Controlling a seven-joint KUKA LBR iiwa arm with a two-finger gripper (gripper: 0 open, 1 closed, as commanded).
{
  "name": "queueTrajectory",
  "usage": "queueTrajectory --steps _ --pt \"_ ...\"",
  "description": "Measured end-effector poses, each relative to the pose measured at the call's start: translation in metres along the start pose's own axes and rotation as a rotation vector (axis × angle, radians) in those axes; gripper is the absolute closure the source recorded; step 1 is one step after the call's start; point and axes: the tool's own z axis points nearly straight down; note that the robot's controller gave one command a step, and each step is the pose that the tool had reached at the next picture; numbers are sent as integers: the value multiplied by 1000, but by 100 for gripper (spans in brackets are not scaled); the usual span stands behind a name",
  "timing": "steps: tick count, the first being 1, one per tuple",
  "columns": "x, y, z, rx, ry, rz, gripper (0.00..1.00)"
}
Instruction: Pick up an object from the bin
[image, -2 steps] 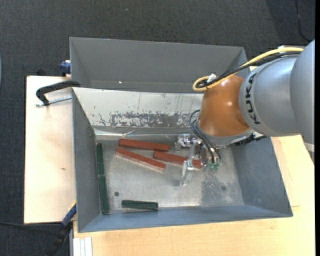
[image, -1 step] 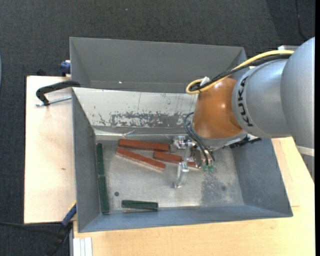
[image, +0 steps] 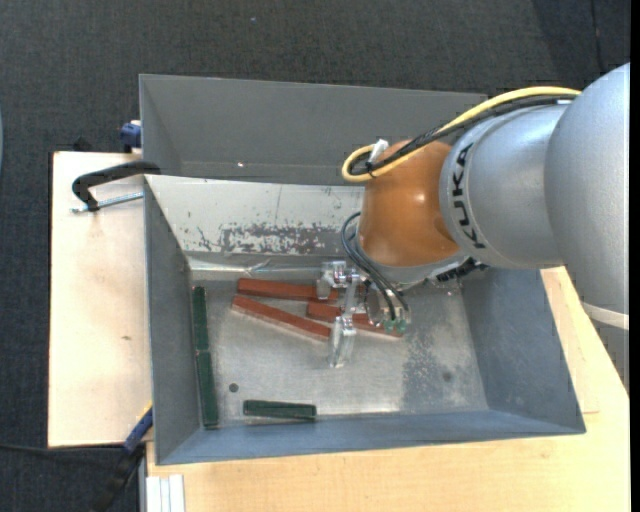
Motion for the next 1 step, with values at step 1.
queueTrajectory --steps 1 --pt "8 21 17 -1 3 -57 0"
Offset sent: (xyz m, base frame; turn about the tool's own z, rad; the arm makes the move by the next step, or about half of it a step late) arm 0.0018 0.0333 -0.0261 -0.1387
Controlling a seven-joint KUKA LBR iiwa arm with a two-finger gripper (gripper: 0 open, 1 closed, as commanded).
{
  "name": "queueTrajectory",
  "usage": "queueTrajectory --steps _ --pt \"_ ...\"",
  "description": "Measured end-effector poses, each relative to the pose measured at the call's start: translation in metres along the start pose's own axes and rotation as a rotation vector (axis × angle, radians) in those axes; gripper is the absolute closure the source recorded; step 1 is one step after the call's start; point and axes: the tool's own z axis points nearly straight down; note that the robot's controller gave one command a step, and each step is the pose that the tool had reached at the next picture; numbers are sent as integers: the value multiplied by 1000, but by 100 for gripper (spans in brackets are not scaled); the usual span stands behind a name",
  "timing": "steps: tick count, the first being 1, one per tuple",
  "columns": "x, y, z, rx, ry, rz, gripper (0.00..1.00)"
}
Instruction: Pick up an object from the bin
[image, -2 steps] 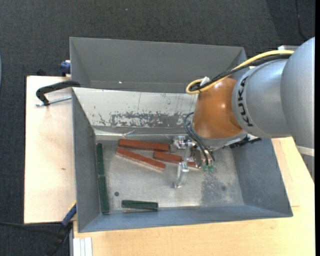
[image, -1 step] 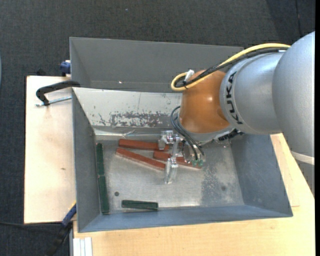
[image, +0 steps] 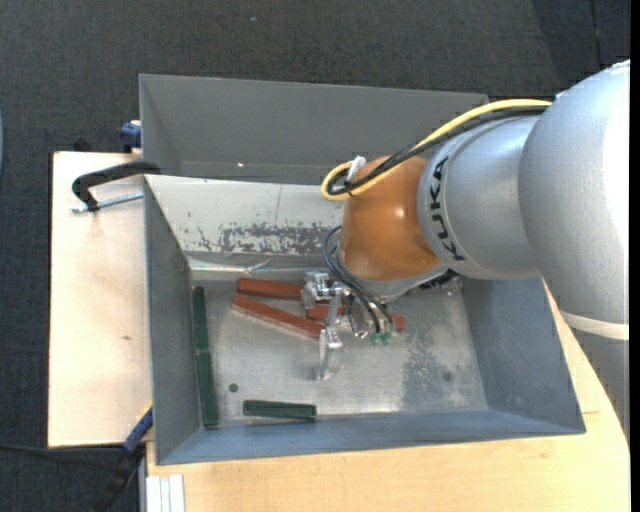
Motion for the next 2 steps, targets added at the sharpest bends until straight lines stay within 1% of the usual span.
queueTrajectory --steps 1,2 --pt "-13 13 7 -1 -6 -81 100" --pt "-13 13 7 -1 -6 -81 100"
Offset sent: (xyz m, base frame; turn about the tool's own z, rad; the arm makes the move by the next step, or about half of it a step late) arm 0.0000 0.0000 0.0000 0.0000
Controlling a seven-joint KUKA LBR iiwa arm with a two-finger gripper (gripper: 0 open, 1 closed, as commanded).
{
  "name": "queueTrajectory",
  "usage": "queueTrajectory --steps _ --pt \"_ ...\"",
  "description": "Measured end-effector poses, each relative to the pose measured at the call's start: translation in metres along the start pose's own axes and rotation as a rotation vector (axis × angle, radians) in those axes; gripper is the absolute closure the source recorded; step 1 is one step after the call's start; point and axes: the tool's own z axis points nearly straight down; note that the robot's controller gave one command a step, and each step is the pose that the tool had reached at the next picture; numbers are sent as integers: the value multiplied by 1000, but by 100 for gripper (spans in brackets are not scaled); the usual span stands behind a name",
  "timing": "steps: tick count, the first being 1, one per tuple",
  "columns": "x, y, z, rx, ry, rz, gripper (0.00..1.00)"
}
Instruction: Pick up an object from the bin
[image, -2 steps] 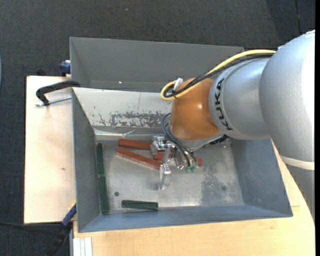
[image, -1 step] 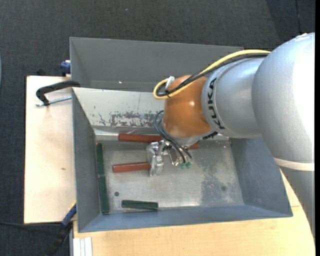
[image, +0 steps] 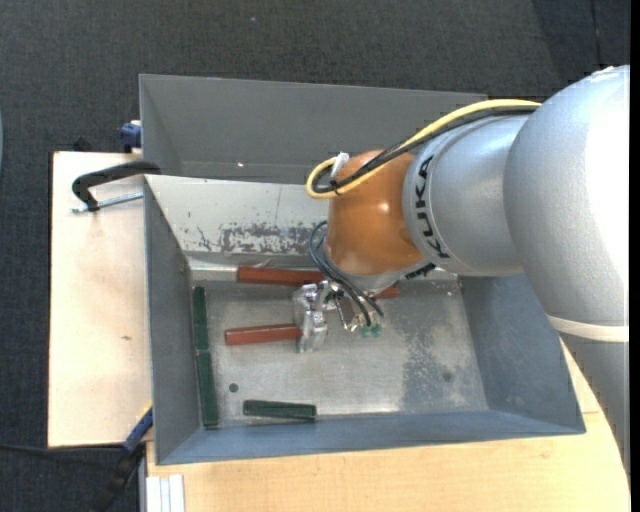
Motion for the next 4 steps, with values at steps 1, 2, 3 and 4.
queueTrajectory --steps 1,2,3,4 --pt "1 0 -4 0 5 0 100" --pt "1 0 -17 1 6 0 100" --pt "0 0 -26 1 1 0 100" --pt "1 0 -36 1 8 0 100"
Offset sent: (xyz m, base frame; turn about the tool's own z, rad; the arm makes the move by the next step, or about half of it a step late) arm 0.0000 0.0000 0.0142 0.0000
